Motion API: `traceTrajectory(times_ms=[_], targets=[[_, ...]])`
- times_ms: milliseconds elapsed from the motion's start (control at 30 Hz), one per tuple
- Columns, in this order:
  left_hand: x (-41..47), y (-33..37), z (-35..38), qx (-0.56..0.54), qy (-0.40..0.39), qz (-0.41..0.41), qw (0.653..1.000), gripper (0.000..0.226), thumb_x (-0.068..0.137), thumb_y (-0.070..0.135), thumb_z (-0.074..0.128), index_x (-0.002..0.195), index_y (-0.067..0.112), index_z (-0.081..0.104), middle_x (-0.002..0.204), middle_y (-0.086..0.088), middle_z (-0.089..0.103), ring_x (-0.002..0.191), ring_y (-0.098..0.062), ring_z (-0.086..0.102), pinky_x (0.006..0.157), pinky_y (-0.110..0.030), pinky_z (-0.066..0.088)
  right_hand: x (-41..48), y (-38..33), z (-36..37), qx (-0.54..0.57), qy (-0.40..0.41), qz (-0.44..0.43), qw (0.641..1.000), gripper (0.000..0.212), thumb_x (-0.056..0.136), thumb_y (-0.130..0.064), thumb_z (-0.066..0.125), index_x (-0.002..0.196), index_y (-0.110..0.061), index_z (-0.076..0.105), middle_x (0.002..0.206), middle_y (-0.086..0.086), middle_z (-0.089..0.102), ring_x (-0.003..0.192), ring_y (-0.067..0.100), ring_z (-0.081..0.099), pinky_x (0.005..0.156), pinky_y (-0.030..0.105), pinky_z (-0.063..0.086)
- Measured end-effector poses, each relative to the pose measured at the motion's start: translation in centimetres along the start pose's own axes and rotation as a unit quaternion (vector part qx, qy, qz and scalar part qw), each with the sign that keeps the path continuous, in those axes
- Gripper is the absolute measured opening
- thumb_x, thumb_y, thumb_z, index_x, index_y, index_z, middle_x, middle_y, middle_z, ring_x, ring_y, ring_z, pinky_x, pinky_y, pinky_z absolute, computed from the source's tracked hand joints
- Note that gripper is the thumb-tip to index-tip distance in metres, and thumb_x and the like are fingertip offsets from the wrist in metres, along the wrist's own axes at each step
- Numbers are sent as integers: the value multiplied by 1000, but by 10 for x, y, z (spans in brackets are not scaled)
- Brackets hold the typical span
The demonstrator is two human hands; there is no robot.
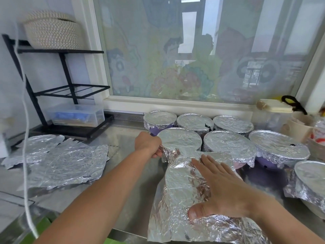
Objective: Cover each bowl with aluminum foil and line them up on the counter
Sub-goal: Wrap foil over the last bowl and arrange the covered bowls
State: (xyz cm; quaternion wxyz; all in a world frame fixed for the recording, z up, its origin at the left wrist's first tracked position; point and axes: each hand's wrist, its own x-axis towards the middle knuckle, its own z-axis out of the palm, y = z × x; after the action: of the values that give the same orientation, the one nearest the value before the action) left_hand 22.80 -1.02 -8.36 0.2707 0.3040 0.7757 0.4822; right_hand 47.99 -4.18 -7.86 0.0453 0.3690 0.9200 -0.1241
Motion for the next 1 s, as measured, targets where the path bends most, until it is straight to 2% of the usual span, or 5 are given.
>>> traceTrajectory(times_ms=[300, 467, 633, 867, 1000], targets=[[13, -14, -37, -35, 49, -30, 998, 12, 80, 0, 57, 78, -10, 64, 55, -20, 66, 52, -28, 70, 53, -38, 59, 2, -1, -1, -2, 0, -6, 1000, 138, 45, -102, 44, 148, -41, -26, 155, -7, -33, 140, 10, -34, 118, 36, -16], [32, -27, -74, -50, 91, -60, 993, 15, 84, 1, 57, 82, -12, 65, 56, -19, 67, 48, -26, 68, 42, -29, 52, 3, -3, 0, 4, 24, -18, 1000, 137, 47, -100, 48, 149, -42, -23, 157, -8, -30, 142, 7, -31, 117, 33, -16], [43, -34, -90, -66, 139, -83, 985, 18, 85, 3, 62, 73, -10, 64, 52, -18, 65, 49, -25, 68, 56, -38, 60, 1, -3, 1, -1, 33, -18, 999, 134, 50, -98, 50, 149, -42, -22, 157, -9, -29, 142, 7, -31, 118, 33, -16], [44, -33, -83, -78, 147, -96, 982, 21, 86, -1, 57, 67, -8, 61, 43, -15, 61, 33, -18, 59, 34, -27, 51, 1, -3, 3, 0, 42, -16, 999, 133, 51, -98, 48, 150, -42, -20, 157, -7, -29, 143, 8, -30, 117, 34, -16], [46, -38, -91, -90, 159, -94, 979, 16, 86, 0, 58, 77, -12, 64, 53, -20, 65, 44, -24, 66, 46, -32, 56, 0, -4, 2, 4, 46, -16, 999, 133, 51, -98, 48, 150, -41, -19, 157, -8, -28, 143, 8, -28, 116, 32, -16]])
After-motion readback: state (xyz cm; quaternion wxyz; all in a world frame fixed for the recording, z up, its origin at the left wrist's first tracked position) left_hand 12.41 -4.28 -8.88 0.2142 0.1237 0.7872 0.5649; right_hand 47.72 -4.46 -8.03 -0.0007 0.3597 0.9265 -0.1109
